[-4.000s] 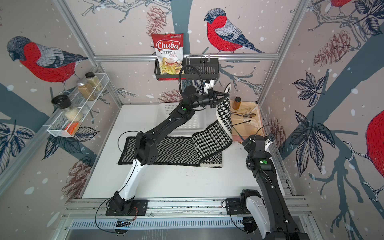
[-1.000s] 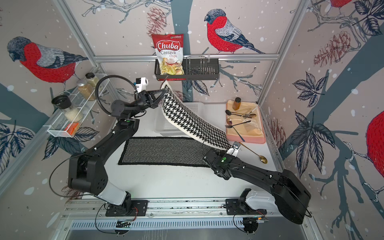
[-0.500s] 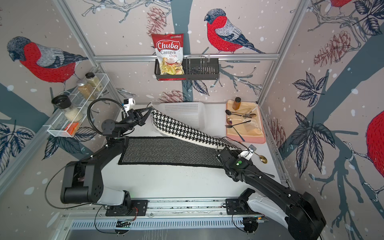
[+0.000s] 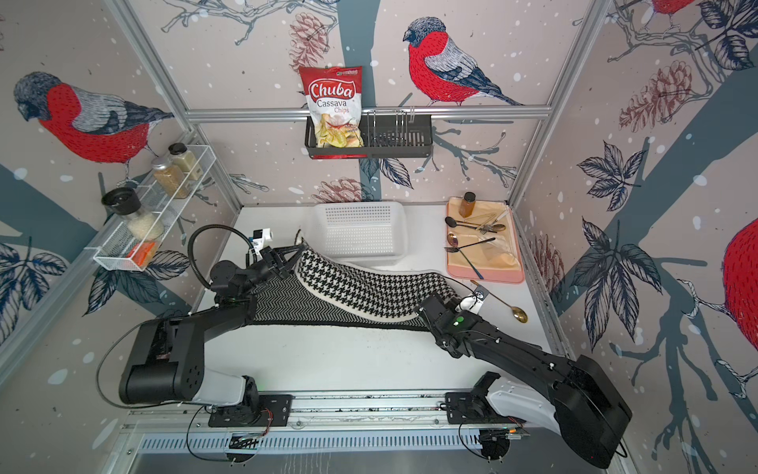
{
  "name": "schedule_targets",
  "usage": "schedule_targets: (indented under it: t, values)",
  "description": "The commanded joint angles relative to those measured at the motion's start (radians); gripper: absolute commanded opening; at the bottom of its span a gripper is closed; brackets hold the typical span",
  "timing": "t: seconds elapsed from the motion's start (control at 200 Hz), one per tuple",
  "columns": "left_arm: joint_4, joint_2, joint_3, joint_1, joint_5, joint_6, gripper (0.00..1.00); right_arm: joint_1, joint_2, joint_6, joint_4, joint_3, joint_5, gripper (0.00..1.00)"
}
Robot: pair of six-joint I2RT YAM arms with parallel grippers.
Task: Roll up the scarf and place it into the basket
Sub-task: Flatten out the scarf at the center of the board.
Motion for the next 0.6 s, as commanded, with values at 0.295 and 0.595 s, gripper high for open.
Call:
schedule_targets:
  t: [0.295, 0.595]
  values:
    - [-1.437, -0.121, 0.226, 0.277, -0.284, 0.901, 0.0, 0.191, 0.165, 0.178, -0.032, 0.014, 0.025, 0.6]
    - [-1.561, -0.031, 0.249, 0.342, -0.445, 0.956, 0.0, 0.282, 0.382, 0.18, -0.047, 0.117, 0.046, 0.61]
